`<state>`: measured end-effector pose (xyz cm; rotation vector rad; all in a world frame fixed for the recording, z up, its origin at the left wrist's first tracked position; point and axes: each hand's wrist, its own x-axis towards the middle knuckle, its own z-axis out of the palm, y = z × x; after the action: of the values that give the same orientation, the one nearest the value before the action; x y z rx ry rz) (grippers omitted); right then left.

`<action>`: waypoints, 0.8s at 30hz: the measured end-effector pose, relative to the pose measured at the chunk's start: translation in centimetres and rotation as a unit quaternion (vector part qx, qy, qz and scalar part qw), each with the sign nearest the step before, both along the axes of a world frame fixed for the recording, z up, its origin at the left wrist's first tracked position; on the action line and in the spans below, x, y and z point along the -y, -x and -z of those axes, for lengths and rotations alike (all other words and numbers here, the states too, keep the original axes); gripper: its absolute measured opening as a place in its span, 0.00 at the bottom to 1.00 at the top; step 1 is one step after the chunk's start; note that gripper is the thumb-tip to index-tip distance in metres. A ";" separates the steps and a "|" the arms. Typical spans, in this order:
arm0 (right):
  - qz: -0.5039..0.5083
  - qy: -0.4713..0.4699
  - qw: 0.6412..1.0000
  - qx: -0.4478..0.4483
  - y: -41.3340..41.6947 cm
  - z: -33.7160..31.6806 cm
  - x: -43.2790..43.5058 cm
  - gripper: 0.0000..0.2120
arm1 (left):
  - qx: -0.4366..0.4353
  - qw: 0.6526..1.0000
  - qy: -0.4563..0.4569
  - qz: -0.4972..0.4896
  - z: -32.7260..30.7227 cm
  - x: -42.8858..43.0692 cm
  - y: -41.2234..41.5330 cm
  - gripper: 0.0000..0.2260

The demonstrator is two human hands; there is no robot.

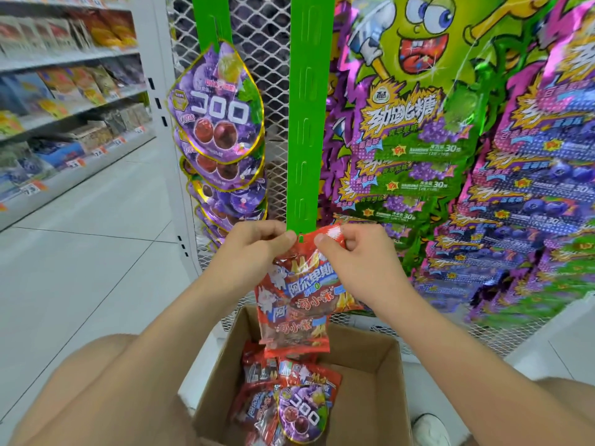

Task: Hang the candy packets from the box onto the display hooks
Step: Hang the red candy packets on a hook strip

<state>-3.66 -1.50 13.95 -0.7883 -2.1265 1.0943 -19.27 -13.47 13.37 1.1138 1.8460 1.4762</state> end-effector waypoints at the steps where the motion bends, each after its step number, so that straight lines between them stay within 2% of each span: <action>1: 0.004 0.000 1.000 0.007 0.0 0.2 0.0 0.31 | -0.002 1.000 -0.001 0.003 0.1 0.0 0.0 0.17; 4: 0.011 -0.053 0.997 0.062 0.1 0.8 -0.2 0.26 | -0.057 0.998 0.000 0.001 0.5 -0.3 0.1 0.15; 6: 0.025 -0.130 0.984 0.115 0.0 1.4 -0.2 0.24 | -0.179 0.984 0.003 -0.020 0.9 -0.3 0.4 0.12; 9: 0.081 -0.259 0.951 0.148 -0.5 1.6 0.6 0.13 | -0.318 0.947 0.006 -0.037 1.9 -0.2 0.8 0.04; 11: 0.062 -0.278 0.954 0.093 -0.8 1.9 0.9 0.14 | -0.385 0.922 0.005 -0.036 2.7 -0.1 0.9 0.14; 12: 0.029 -0.265 0.961 0.075 -0.9 2.3 1.1 0.14 | -0.420 0.906 0.008 -0.051 3.0 0.1 0.7 0.21; 14: -0.063 -0.221 0.965 0.125 -0.6 3.8 1.2 0.09 | -0.473 0.875 0.013 -0.101 3.5 0.7 0.3 0.28; 16: -0.154 -0.170 0.941 0.248 0.1 6.5 0.5 0.01 | -0.518 0.847 0.013 -0.121 4.0 1.2 -0.3 0.25; 17: -0.190 -0.146 0.919 0.312 0.6 8.1 0.1 0.04 | -0.534 0.839 0.017 -0.106 4.5 1.5 -0.5 0.21; 20: -0.262 -0.069 0.843 0.464 1.6 14.8 -1.1 0.12 | -0.541 0.835 0.085 0.055 6.4 2.2 -0.4 0.11; 22: -0.229 -0.001 0.832 0.505 1.6 19.7 -1.8 0.11 | -0.521 0.816 0.184 0.172 7.5 2.4 -0.2 0.07; 24: -0.176 0.037 0.835 0.521 1.3 23.8 -1.9 0.11 | -0.497 0.789 0.272 0.238 9.1 2.5 0.3 0.06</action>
<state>-4.96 0.36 -9.80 -1.2543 -3.2578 1.0297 -19.59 -15.99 4.24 2.0198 2.1117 -0.0662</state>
